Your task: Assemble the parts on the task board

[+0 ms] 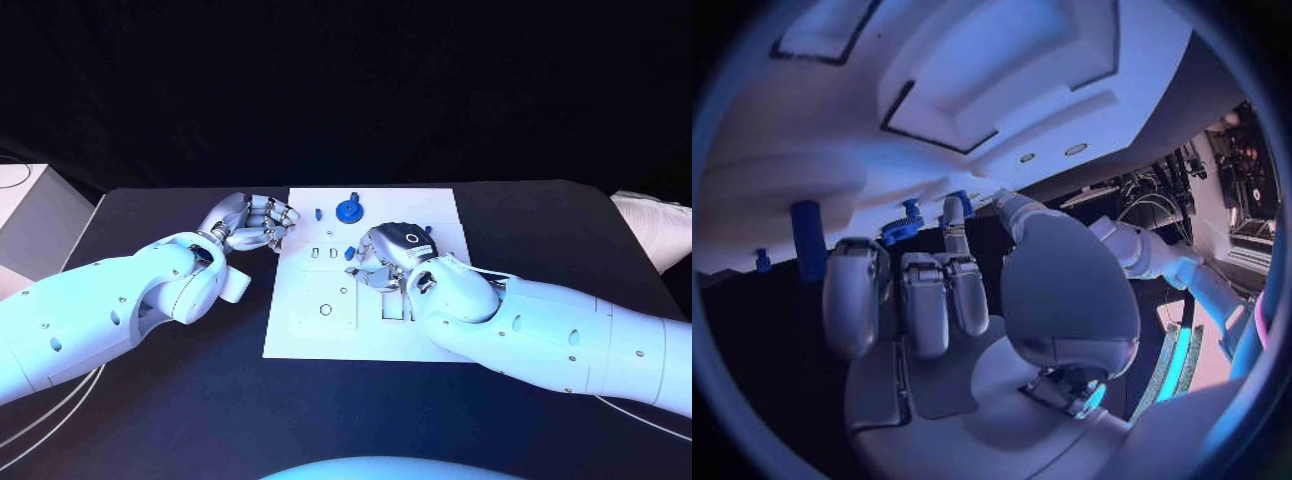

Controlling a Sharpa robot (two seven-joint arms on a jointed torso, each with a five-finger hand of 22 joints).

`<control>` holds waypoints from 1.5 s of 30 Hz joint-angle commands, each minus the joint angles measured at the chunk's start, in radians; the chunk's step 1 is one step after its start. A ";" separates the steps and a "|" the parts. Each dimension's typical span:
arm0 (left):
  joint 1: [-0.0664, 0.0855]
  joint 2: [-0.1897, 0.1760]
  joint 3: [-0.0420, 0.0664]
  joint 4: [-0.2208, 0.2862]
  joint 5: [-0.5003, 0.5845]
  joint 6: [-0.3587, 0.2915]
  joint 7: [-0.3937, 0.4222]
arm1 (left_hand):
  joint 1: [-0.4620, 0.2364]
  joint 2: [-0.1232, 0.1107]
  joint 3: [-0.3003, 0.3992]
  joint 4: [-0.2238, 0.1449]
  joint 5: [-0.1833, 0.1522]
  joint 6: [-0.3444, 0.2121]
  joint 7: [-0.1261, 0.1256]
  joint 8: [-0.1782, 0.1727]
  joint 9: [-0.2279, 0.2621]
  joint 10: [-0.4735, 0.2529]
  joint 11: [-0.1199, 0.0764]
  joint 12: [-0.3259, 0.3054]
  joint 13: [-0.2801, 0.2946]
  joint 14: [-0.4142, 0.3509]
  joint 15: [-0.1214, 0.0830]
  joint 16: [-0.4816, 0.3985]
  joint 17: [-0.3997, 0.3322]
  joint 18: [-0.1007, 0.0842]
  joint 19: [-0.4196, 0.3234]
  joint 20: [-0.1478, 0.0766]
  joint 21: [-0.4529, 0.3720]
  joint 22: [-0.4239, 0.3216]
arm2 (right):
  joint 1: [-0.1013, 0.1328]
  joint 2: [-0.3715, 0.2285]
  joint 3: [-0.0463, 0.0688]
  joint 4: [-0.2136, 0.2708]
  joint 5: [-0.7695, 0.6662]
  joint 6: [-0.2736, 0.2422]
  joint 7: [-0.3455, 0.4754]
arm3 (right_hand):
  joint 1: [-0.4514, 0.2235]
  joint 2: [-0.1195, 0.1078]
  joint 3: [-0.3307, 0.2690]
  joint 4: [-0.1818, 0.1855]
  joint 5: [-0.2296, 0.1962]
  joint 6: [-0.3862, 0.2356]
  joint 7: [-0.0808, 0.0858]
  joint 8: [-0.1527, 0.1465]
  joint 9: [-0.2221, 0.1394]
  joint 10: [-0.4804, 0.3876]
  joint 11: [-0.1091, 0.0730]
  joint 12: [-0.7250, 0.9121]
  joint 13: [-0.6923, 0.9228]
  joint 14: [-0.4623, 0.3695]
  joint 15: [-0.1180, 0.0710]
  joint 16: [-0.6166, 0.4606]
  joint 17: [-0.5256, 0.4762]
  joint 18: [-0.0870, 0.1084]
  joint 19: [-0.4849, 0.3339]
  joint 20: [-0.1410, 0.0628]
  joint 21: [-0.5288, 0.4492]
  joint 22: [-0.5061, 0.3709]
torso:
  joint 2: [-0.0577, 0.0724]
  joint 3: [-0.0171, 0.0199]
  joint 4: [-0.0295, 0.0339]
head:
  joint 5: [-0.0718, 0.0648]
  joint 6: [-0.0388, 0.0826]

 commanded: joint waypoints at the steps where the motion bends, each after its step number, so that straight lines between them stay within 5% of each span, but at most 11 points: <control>1: -0.001 0.005 0.001 0.001 -0.017 0.035 0.008 | -0.001 -0.009 -0.007 0.000 0.001 -0.008 -0.001 -0.005 -0.002 -0.012 0.003 0.002 -0.003 -0.011 0.001 -0.008 -0.005 0.014 -0.011 0.001 0.005 0.001 | 0.000 -0.016 0.000 0.020 -0.007 0.006 -0.001 | -0.001 0.013 -0.008 0.000 0.006 0.005 -0.002 -0.004 -0.002 0.089 -0.005 0.000 0.236 0.106 -0.006 0.004 0.263 -0.007 0.016 -0.005 -0.002 0.057 | 0.000 0.0007 0.0004 | 0.001 0.001; 12: 0.000 0.029 0.001 0.005 -0.184 0.068 -0.036 | -0.066 -0.035 -0.067 0.052 -0.002 -0.022 -0.004 -0.014 -0.012 0.008 0.001 0.009 -0.014 0.001 0.006 0.025 0.019 0.016 -0.013 0.013 -0.026 -0.021 | 0.004 -0.136 0.002 0.149 0.022 -0.121 0.056 | 0.039 0.008 0.000 -0.003 0.017 -0.053 0.021 -0.045 -0.020 0.087 0.013 -0.005 0.233 0.106 0.008 0.004 0.263 -0.006 0.014 0.005 -0.011 0.052 | -0.003 0.0017 -0.0035 | 0.004 0.008; 18: 0.011 0.050 0.002 0.007 -0.262 0.115 -0.176 | -0.157 -0.052 -0.143 0.202 0.002 -0.003 -0.012 0.018 0.000 0.139 -0.017 0.085 0.010 0.193 -0.011 0.179 0.236 0.016 0.084 -0.002 -0.044 -0.051 | 0.024 -0.212 0.004 0.209 0.156 -0.202 0.170 | 0.076 0.005 0.016 -0.004 0.023 -0.061 0.027 -0.054 -0.024 0.087 0.019 -0.005 0.233 0.106 0.013 0.004 0.263 -0.006 0.015 0.011 -0.010 0.055 | -0.009 0.0071 -0.0105 | 0.009 0.012; 20: 0.021 0.059 0.002 0.006 -0.282 0.152 -0.233 | -0.174 -0.054 -0.167 0.261 0.002 -0.007 -0.022 0.039 0.010 0.179 -0.028 0.128 0.033 0.263 -0.022 0.243 0.340 -0.005 0.174 -0.014 0.041 0.051 | 0.037 -0.239 0.005 0.225 0.248 -0.212 0.221 | 0.090 0.006 0.022 -0.005 0.026 -0.063 0.029 -0.057 -0.025 0.087 0.020 -0.006 0.233 0.106 0.015 0.004 0.263 -0.006 0.014 0.012 -0.012 0.054 | -0.011 0.0091 -0.0132 | 0.010 0.014; 21: 0.028 0.065 0.002 0.004 -0.294 0.177 -0.265 | -0.185 -0.052 -0.182 0.292 0.001 -0.001 -0.028 0.058 0.020 0.201 -0.034 0.158 0.050 0.305 -0.028 0.285 0.414 -0.019 0.227 -0.021 0.102 0.127 | 0.043 -0.252 0.007 0.232 0.301 -0.211 0.248 | 0.093 0.006 0.024 -0.005 0.027 -0.064 0.030 -0.058 -0.025 0.087 0.021 -0.006 0.233 0.106 0.016 0.004 0.263 -0.006 0.014 0.013 -0.013 0.054 | -0.012 0.0099 -0.0143 | 0.012 0.014; 26: 0.083 0.111 0.002 -0.021 -0.382 0.325 -0.409 | -0.201 -0.036 -0.215 0.298 0.003 -0.022 -0.039 0.096 0.036 0.245 -0.046 0.237 0.122 0.382 -0.041 0.365 0.569 -0.053 0.331 -0.034 0.240 0.300 | 0.075 -0.309 0.032 0.231 0.583 -0.167 0.369 | 0.113 0.002 0.027 -0.005 0.052 -0.087 0.043 -0.075 -0.031 0.079 0.033 -0.024 0.222 0.106 0.026 0.004 0.263 0.001 0.000 0.022 -0.043 0.030 | -0.020 0.0166 -0.0180 | 0.017 0.014; 29: 0.117 0.143 0.002 -0.051 -0.417 0.389 -0.457 | -0.211 -0.030 -0.227 0.299 0.002 -0.026 -0.043 0.108 0.039 0.314 -0.050 0.325 0.276 0.410 -0.045 0.397 0.635 -0.067 0.370 -0.038 0.299 0.377 | 0.095 -0.321 0.039 0.195 0.708 -0.141 0.417 | 0.108 -0.007 -0.015 -0.006 0.233 -0.091 0.048 -0.075 -0.028 0.072 0.037 -0.039 0.214 0.103 0.030 -0.002 0.255 0.006 -0.010 0.026 -0.063 0.015 | -0.026 0.0200 -0.0209 | 0.020 0.019; 31: 0.138 0.164 0.002 -0.074 -0.436 0.420 -0.478 | -0.213 -0.027 -0.230 0.298 0.002 -0.027 -0.044 0.112 0.039 0.329 -0.051 0.347 0.314 0.416 -0.045 0.404 0.650 -0.070 0.377 -0.039 0.313 0.394 | 0.104 -0.322 0.042 0.164 0.764 -0.132 0.436 | 0.115 0.004 -0.016 -0.008 0.203 -0.091 0.047 -0.074 -0.027 0.071 0.037 -0.040 0.213 0.102 0.031 -0.003 0.253 0.007 -0.013 0.027 -0.070 0.010 | -0.030 0.0216 -0.0228 | 0.022 0.031; 34: 0.173 0.198 -0.004 -0.111 -0.457 0.459 -0.498 | -0.218 -0.023 -0.237 0.298 0.002 -0.028 -0.047 0.120 0.040 0.371 -0.053 0.401 0.411 0.430 -0.047 0.421 0.689 -0.079 0.398 -0.040 0.347 0.441 | 0.114 -0.320 0.044 0.118 0.834 -0.116 0.462 | 0.116 0.006 -0.016 -0.008 0.204 -0.089 0.047 -0.072 -0.026 0.071 0.037 -0.040 0.213 0.102 0.031 -0.004 0.253 0.007 -0.014 0.028 -0.071 0.009 | -0.037 0.0246 -0.0263 | 0.023 0.030; 38: 0.230 0.248 -0.035 -0.172 -0.475 0.521 -0.528 | -0.223 -0.019 -0.242 0.298 0.001 -0.025 -0.049 0.128 0.043 0.386 -0.055 0.423 0.453 0.435 -0.049 0.428 0.705 -0.082 0.406 -0.040 0.363 0.460 | 0.124 -0.314 0.045 0.066 0.917 -0.103 0.495 | 0.118 0.007 -0.020 -0.008 0.203 -0.081 0.045 -0.064 -0.022 0.070 0.036 -0.041 0.212 0.102 0.030 -0.005 0.252 0.008 -0.015 0.028 -0.074 0.007 | -0.041 0.0264 -0.0296 | 0.024 0.025; 45: 0.280 0.321 -0.071 -0.244 -0.530 0.653 -0.601 | -0.232 -0.015 -0.247 0.299 -0.001 -0.027 -0.048 0.131 0.044 0.391 -0.055 0.434 0.473 0.436 -0.048 0.428 0.707 -0.083 0.406 -0.041 0.367 0.465 | 0.140 -0.304 0.045 0.011 0.976 -0.103 0.516 | 0.117 0.009 -0.022 -0.007 0.203 -0.078 0.044 -0.060 -0.020 0.067 0.035 -0.047 0.209 0.100 0.030 -0.009 0.246 0.010 -0.019 0.027 -0.084 -0.001 | -0.043 0.0270 -0.0333 | 0.026 0.017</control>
